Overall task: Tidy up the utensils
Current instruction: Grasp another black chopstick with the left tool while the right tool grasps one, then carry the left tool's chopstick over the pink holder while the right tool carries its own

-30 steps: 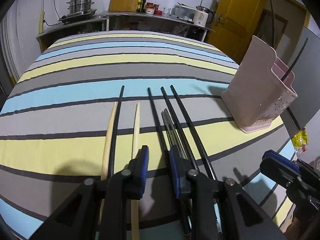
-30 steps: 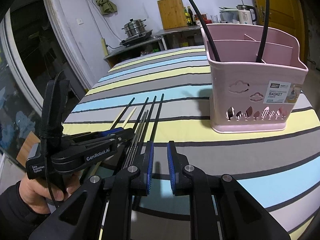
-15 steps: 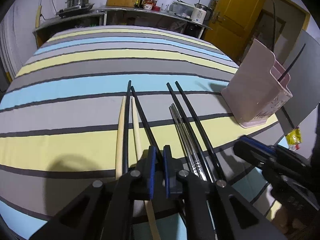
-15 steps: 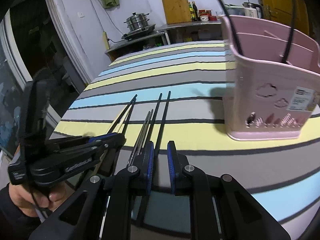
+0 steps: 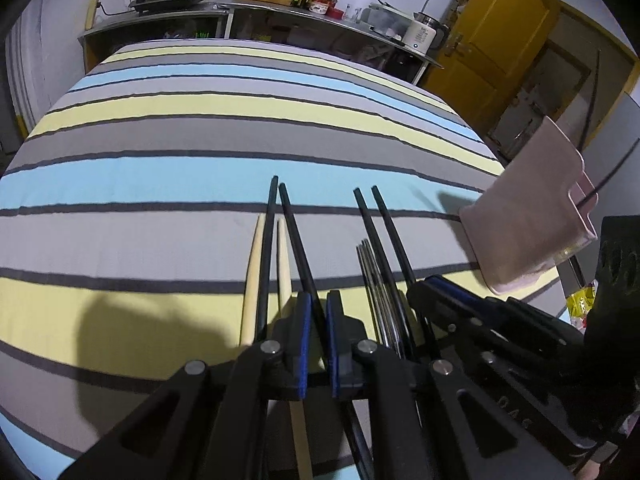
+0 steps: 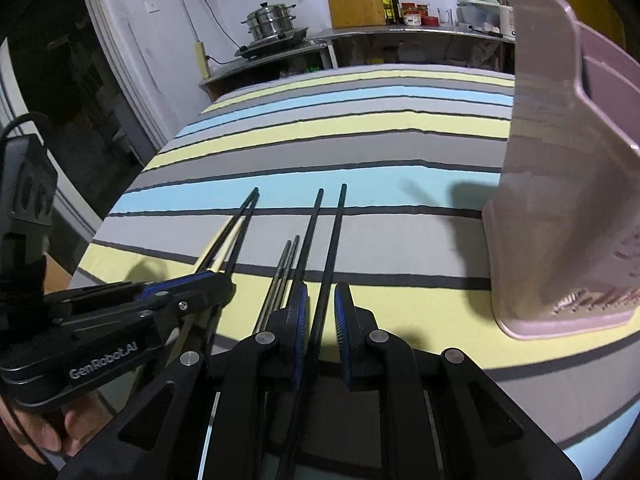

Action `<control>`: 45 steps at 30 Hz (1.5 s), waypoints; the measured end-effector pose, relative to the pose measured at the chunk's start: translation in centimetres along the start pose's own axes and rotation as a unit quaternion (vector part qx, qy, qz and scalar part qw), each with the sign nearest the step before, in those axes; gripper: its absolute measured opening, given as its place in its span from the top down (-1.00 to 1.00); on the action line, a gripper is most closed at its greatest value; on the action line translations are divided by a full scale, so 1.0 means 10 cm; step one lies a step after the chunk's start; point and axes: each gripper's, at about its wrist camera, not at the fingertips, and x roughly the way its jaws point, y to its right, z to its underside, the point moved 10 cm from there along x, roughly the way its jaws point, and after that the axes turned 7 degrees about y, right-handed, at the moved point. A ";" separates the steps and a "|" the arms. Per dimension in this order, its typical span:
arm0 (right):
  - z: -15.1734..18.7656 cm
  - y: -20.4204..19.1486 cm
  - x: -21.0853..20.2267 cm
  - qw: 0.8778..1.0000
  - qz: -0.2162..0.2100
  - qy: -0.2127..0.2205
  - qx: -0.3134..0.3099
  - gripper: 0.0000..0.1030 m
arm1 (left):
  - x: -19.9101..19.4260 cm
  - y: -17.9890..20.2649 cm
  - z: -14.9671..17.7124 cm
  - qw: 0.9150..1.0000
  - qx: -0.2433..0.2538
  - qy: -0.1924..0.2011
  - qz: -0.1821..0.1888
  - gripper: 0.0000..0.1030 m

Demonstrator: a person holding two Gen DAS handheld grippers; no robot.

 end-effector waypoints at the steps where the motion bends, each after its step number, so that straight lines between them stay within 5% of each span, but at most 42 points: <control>1: -0.01 0.01 0.02 1.000 0.000 -0.001 0.001 0.72 | 0.01 0.00 -0.01 1.000 0.000 0.000 -0.002 0.83; 17: -0.11 0.03 0.08 1.000 0.016 -0.010 -0.006 0.87 | 0.07 -0.01 -0.13 1.000 0.000 0.002 -0.008 0.86; 45: -0.46 -0.05 -1.56 0.992 -0.018 0.124 0.015 0.89 | -1.49 0.53 -0.47 0.990 0.061 0.111 0.058 0.90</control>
